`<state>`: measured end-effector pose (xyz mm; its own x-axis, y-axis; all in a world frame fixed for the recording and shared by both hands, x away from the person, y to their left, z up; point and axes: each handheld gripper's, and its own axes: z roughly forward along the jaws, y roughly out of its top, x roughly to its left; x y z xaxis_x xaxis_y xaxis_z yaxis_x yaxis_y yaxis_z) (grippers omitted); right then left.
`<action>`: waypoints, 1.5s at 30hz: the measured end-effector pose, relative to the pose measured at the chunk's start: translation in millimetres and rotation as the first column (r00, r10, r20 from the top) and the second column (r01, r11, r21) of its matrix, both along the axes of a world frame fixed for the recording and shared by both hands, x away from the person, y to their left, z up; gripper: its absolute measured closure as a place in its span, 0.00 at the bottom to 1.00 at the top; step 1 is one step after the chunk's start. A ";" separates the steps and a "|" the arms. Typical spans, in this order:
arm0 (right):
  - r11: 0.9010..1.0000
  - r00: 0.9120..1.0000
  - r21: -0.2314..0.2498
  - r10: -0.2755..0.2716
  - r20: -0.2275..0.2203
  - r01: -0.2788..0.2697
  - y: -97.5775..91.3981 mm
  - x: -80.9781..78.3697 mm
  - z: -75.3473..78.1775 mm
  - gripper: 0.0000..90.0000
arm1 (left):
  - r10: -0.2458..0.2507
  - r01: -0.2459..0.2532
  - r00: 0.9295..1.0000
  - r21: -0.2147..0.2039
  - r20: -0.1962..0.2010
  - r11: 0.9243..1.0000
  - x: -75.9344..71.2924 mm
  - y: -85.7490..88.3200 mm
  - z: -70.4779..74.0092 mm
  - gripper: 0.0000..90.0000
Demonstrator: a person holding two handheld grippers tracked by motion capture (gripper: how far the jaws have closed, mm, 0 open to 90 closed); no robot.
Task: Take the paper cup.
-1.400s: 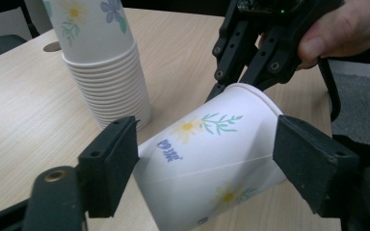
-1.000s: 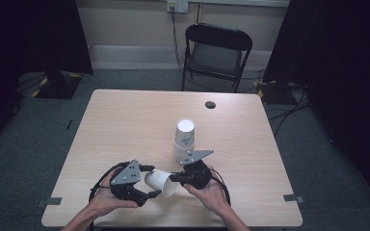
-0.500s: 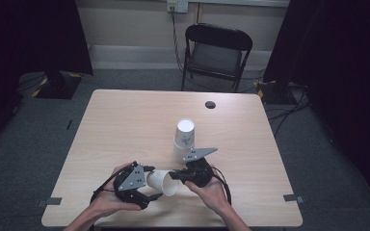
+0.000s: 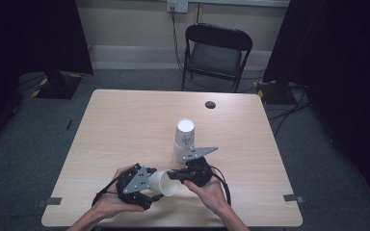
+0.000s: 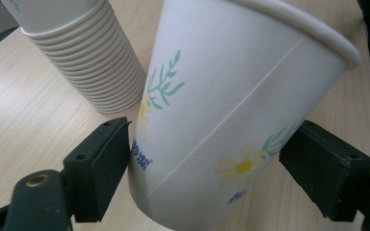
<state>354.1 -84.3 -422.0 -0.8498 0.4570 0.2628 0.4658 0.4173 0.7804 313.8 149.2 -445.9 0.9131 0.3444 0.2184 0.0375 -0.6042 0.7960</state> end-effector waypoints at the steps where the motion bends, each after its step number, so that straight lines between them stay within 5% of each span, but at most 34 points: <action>1: 1.000 1.000 0.002 -0.001 0.005 0.001 0.1 -0.4 0.3 0.98 | 0.005 -0.005 1.000 -0.004 0.001 1.000 0.1 0.2 -0.1 0.21; 23: 0.996 0.998 0.070 -0.060 -0.001 0.060 -0.3 -1.0 5.1 0.97 | 0.040 -0.040 0.999 -0.021 0.021 0.999 -0.1 0.0 1.5 0.28; 27: 0.995 0.998 0.079 -0.058 0.009 0.058 0.3 -1.7 5.5 0.96 | 0.038 -0.039 0.999 -0.052 -0.016 0.998 1.1 2.9 3.3 0.29; 32: 0.989 0.997 0.139 -0.060 0.038 0.054 -3.7 -2.5 8.9 0.93 | 0.037 -0.054 0.993 -0.154 -0.109 0.987 4.4 6.1 5.9 0.31; 35: 0.985 0.996 0.169 -0.049 0.076 0.036 -6.9 -4.2 11.3 0.92 | 0.030 -0.054 0.991 -0.181 -0.132 0.982 4.6 6.8 7.6 0.31; 45: 0.974 0.993 0.226 -0.060 0.098 0.036 -11.0 -5.7 14.8 0.88 | 0.014 -0.067 0.977 -0.244 -0.213 0.967 8.7 10.0 7.7 0.32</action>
<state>348.4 -95.3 -407.2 -0.8562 0.4379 0.2743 0.3926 0.2061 0.8963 322.5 159.3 -438.2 0.9133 0.4010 -0.0716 0.2381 -0.3829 0.8926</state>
